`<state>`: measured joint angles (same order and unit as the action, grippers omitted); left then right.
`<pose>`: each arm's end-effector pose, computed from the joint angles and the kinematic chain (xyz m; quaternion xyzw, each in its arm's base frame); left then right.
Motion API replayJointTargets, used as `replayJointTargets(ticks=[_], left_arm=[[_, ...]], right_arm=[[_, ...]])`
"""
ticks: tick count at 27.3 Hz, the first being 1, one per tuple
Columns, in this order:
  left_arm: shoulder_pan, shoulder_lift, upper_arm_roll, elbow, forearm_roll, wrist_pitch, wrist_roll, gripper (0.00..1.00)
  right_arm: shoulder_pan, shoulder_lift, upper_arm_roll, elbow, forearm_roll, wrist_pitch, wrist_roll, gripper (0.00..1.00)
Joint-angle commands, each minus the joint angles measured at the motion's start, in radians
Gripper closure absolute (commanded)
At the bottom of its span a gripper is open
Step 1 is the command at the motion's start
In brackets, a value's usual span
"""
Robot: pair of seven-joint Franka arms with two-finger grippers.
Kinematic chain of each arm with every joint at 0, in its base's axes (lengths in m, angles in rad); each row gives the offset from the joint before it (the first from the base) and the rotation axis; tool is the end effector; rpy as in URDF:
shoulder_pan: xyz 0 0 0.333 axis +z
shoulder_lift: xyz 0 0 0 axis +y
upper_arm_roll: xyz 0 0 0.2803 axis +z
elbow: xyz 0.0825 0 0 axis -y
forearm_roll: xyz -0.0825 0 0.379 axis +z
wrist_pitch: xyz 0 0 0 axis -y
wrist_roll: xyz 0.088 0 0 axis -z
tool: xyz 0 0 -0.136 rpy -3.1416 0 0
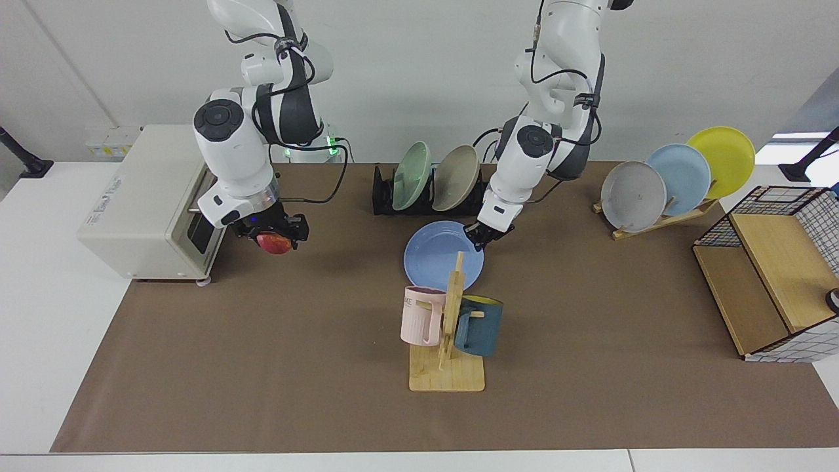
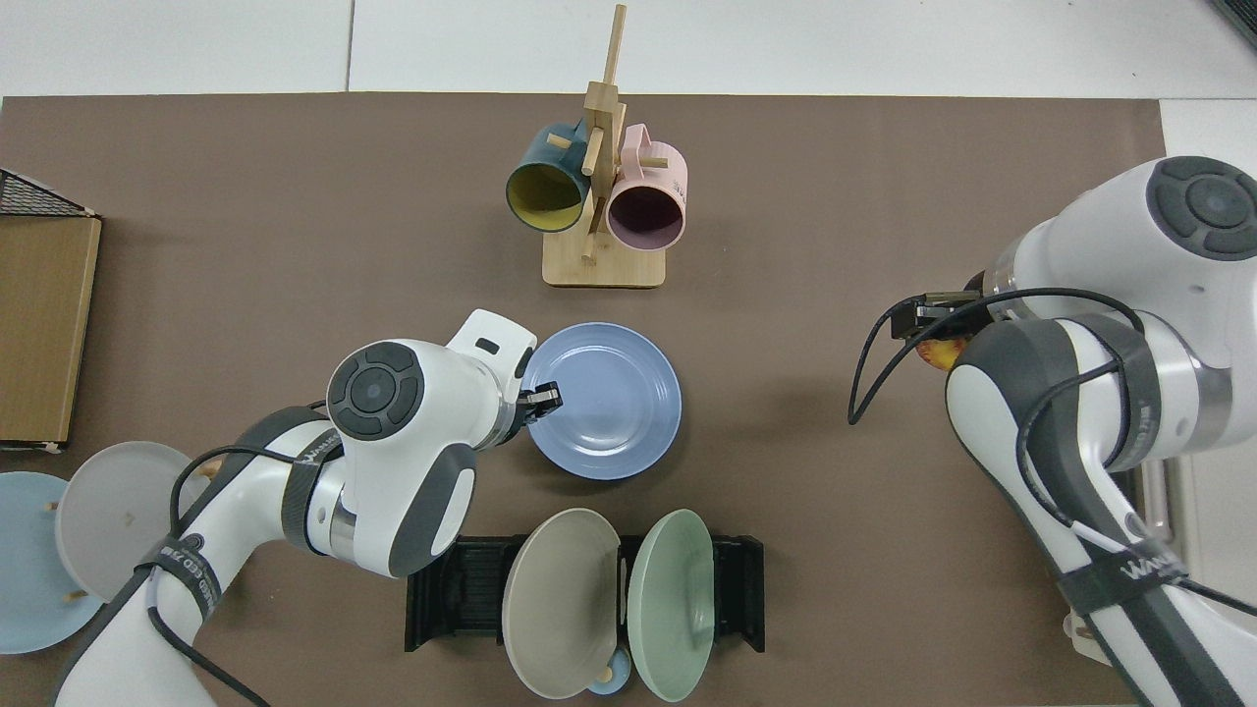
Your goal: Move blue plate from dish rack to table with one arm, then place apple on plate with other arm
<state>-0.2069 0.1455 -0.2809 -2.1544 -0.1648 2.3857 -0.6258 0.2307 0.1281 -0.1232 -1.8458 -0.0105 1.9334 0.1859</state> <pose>0.4920 -0.2670 0.2831 0.9876 0.1279 -0.0040 0.0906 0.5776 0.0628 0.3888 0.9990 -0.0369 -0.0177 0.0155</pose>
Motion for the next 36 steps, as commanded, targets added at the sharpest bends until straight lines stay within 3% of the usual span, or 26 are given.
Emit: replayJointTargets(ticks=[1,2,4,11,18,23,28,36], left_arm=[[-0.009,-0.026,0.012,-0.032,-0.009,0.03,0.009,0.45],[-0.011,-0.026,0.012,-0.032,-0.007,0.029,0.008,0.34],[-0.009,-0.026,0.014,-0.03,-0.005,0.02,0.008,0.0],[0.021,-0.017,0.02,0.033,0.094,-0.086,0.006,0.0],[0.113,-0.067,0.009,0.128,0.151,-0.299,0.023,0.0],[0.152,-0.121,0.037,0.226,0.139,-0.491,0.159,0.0],[0.224,-0.112,0.046,0.385,0.134,-0.726,0.323,0.0],[0.31,-0.133,0.061,0.488,0.142,-0.872,0.468,0.0]], right_arm=[[-0.002,-0.004,0.004,0.005,-0.006,-0.005,0.021,1.0],[-0.002,-0.004,0.004,0.005,-0.005,-0.005,0.021,1.0],[-0.002,-0.004,0.004,0.005,-0.006,-0.005,0.021,1.0],[-0.001,-0.004,0.004,0.005,0.0,0.002,0.023,0.99],[0.01,-0.002,0.005,0.004,0.001,0.019,0.067,0.99],[0.065,-0.001,0.005,0.007,0.001,0.055,0.165,1.0],[0.142,-0.001,0.005,0.008,0.003,0.055,0.251,1.0],[0.295,0.034,0.005,0.037,0.0,0.108,0.455,1.0]])
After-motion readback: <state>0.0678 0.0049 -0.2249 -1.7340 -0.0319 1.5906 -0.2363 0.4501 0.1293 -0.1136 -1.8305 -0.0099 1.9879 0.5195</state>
